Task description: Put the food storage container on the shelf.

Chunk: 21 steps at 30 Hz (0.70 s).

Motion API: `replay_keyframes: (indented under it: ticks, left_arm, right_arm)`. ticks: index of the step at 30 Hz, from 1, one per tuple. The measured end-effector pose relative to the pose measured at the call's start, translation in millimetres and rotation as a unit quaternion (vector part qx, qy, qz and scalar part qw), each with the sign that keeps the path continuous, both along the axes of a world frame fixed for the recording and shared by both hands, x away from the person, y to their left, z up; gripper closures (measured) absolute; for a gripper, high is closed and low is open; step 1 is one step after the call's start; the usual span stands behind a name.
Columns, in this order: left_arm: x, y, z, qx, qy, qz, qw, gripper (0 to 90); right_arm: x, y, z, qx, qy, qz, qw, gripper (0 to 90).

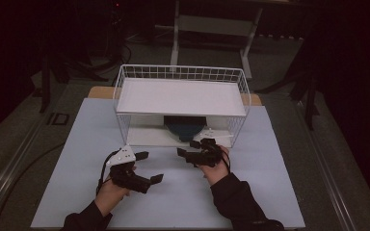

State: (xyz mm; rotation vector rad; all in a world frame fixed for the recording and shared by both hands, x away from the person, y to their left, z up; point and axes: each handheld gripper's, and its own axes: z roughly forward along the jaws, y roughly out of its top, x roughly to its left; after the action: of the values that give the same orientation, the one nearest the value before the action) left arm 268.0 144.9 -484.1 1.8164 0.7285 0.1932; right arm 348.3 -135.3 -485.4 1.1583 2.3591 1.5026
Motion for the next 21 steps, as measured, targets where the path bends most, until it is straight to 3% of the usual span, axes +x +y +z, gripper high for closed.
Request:
replay_keyframes:
  ticks: [6, 8, 21]
  left_arm:
    - [-0.7, 0.5, -0.3, -0.001, -0.001, -0.002, 1.0, 0.0]
    - [-1.2, 0.5, 0.0, -0.003, -0.002, -0.003, 1.0, 0.0]
    - [-0.7, 1.5, -0.3, -0.003, -0.001, -0.002, 1.0, 0.0]
  right_arm:
    - [-11.9, -16.6, 0.4, 0.02, 0.006, 0.004, 0.9998, 20.1]
    - [-16.7, -22.8, 0.7, 0.013, -0.004, 0.002, 0.9999, 18.8]
    - [-47.6, -65.3, -3.6, 0.0, -0.019, -0.011, 0.9998, 17.1]
